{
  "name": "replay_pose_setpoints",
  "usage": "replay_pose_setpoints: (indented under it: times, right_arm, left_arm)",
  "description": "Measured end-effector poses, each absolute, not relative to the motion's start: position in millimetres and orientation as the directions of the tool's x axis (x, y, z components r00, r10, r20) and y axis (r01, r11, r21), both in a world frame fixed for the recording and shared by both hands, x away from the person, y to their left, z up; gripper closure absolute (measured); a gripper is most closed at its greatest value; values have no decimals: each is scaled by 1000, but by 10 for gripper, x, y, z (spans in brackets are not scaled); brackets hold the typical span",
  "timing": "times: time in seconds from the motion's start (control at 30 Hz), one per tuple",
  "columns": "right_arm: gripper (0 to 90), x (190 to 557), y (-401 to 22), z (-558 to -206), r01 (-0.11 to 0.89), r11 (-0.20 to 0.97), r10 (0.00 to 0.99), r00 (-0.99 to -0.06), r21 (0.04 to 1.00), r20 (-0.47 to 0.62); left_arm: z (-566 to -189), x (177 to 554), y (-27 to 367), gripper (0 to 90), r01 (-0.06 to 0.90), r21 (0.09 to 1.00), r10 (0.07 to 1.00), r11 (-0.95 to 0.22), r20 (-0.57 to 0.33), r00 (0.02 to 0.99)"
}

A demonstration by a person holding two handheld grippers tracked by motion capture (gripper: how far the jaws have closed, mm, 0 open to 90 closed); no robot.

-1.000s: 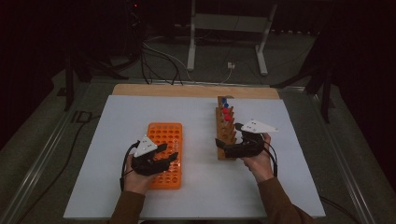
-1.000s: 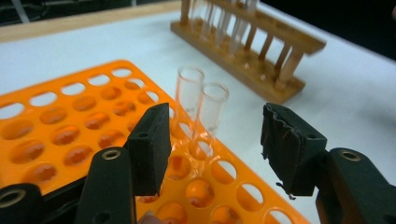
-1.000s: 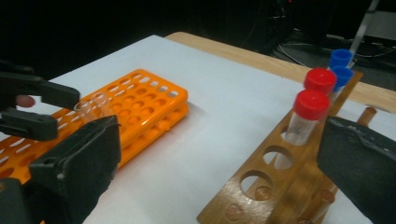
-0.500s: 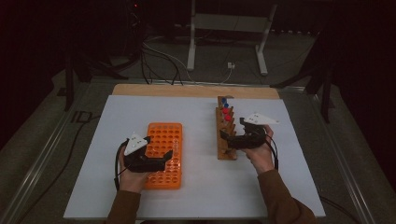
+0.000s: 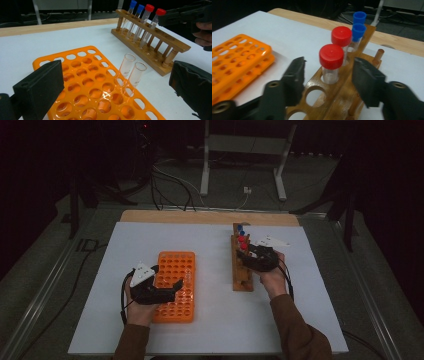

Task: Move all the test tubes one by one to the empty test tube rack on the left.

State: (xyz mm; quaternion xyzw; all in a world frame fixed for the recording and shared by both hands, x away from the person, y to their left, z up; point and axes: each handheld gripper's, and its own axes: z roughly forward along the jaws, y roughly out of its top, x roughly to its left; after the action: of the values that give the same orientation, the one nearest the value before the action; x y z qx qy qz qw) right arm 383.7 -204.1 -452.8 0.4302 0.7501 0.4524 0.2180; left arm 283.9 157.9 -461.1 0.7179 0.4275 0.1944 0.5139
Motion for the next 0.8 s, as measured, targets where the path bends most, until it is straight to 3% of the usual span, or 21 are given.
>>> replay_pose_setpoints:
  times: [0.5,0.8]
  right_arm:
    - [731,3931,-1987,-4624,458,220,858,-511,861,52]
    - [745,3884,-1979,-4566,429,232,853,-520,873,29]
  left_arm:
    - [-4634,2846,1573,5,419,901,814,-112,-158,559]
    - [-4632,2843,1590,5,418,903,819,-105,-160,552]
